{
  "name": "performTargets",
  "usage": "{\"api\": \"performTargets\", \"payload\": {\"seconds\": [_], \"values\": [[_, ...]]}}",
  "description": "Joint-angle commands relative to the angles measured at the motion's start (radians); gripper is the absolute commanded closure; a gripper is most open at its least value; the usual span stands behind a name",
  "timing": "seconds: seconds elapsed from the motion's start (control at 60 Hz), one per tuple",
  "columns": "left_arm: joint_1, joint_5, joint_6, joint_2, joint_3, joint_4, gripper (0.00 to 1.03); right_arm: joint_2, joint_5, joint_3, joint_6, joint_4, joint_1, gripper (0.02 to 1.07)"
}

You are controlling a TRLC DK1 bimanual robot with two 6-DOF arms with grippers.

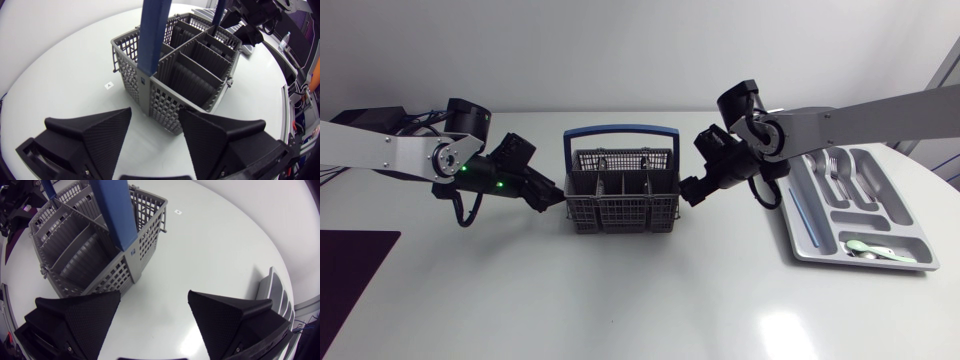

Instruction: Unload the cutlery basket into the drawer organizer.

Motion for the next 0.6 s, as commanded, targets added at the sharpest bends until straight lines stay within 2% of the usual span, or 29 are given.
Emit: {"api": "performTargets", "payload": {"seconds": [0.0,0.267,0.3,0.35,0.583], "values": [[0.007,0.035,0.004,-0.003,0.008,-0.001,0.35,-0.031,-0.001,-0.039,0.014,0.010,-0.001,0.10],[0.058,0.023,0.013,-0.054,-0.024,-0.001,0.26,-0.075,-0.001,-0.094,-0.011,0.016,-0.035,0.10],[0.062,0.021,0.015,-0.065,-0.028,-0.001,0.19,-0.088,-0.001,-0.104,-0.012,0.016,-0.042,0.09],[0.071,0.020,0.016,-0.086,-0.039,-0.007,0.04,-0.108,-0.001,-0.117,-0.017,0.016,-0.058,0.08],[0.137,-0.011,0.013,-0.235,-0.108,-0.004,0.04,-0.244,-0.001,-0.196,-0.052,0.014,-0.144,0.07]]}}
